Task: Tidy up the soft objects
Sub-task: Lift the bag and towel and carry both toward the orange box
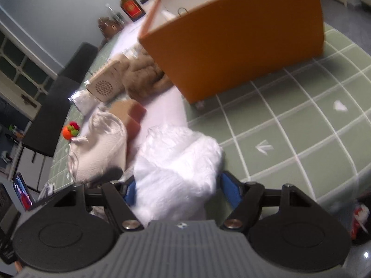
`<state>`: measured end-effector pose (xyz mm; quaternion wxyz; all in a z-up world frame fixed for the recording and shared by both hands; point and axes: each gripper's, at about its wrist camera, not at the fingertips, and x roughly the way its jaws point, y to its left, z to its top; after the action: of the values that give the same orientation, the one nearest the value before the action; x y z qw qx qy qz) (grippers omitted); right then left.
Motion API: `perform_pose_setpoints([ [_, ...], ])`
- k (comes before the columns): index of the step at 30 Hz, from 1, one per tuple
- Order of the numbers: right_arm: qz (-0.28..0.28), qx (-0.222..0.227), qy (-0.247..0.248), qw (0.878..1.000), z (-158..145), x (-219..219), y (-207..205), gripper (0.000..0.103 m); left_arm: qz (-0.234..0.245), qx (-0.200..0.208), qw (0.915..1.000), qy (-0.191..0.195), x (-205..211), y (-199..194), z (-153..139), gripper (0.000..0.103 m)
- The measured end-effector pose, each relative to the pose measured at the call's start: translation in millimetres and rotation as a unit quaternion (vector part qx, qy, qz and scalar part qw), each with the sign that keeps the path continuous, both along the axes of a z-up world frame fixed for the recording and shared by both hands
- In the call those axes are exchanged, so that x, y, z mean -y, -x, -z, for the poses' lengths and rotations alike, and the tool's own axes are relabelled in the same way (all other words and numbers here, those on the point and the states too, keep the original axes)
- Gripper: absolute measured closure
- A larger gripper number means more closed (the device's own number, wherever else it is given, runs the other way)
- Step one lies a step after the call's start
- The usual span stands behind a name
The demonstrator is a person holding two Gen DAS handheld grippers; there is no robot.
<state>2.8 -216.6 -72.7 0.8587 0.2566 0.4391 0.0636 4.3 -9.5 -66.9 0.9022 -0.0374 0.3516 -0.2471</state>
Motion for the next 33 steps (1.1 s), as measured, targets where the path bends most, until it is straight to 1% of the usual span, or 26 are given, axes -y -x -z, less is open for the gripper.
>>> perform_pose_setpoints([
  [3, -0.015, 0.01, 0.018, 1.0, 1, -16, -8, 0.031, -0.013, -0.006, 0.9999, 0.001, -6, -3, 5, 0.098],
  [8, -0.047, 0.035, 0.067, 0.996, 3, -49, -26, 0.031, -0.031, -0.004, 0.9995, -0.002, -18, -10, 7, 0.098],
  [12, -0.075, 0.054, 0.099, 0.991, 4, -71, -43, 0.035, -0.044, -0.007, 0.999, 0.003, -30, -17, 8, 0.098],
  [14, -0.092, 0.066, 0.121, 0.986, 5, -82, -51, 0.04, -0.049, -0.007, 0.9987, 0.004, -33, -20, 8, 0.098],
  [16, -0.105, 0.082, 0.142, 0.981, 7, -90, -55, 0.053, -0.057, -0.006, 0.9984, 0.005, -35, -22, 8, 0.098],
  [17, -0.112, 0.088, 0.151, 0.978, 7, -93, -56, 0.055, -0.061, -0.005, 0.9981, 0.006, -37, -21, 8, 0.098],
  [18, -0.12, 0.093, 0.156, 0.976, 8, -96, -57, 0.06, -0.064, -0.003, 0.9979, 0.006, -38, -21, 7, 0.098],
  [21, -0.141, 0.103, 0.166, 0.971, 7, -101, -57, 0.072, -0.077, 0.006, 0.997, 0.004, -44, -20, 3, 0.098],
  [23, -0.15, 0.106, 0.168, 0.969, 7, -102, -57, 0.076, -0.087, 0.009, 0.9962, 0.008, -50, -21, -1, 0.098],
  [25, -0.156, 0.108, 0.17, 0.967, 5, -102, -57, 0.083, -0.092, 0.016, 0.9956, 0.012, -53, -20, -7, 0.098],
  [29, -0.165, 0.117, 0.174, 0.964, -2, -103, -55, 0.086, -0.097, 0.04, 0.9943, 0.015, -55, -12, -23, 0.098],
  [33, -0.173, 0.136, 0.179, 0.959, -14, -104, -49, 0.086, -0.113, 0.081, 0.9902, 0.01, -58, -4, -44, 0.098],
])
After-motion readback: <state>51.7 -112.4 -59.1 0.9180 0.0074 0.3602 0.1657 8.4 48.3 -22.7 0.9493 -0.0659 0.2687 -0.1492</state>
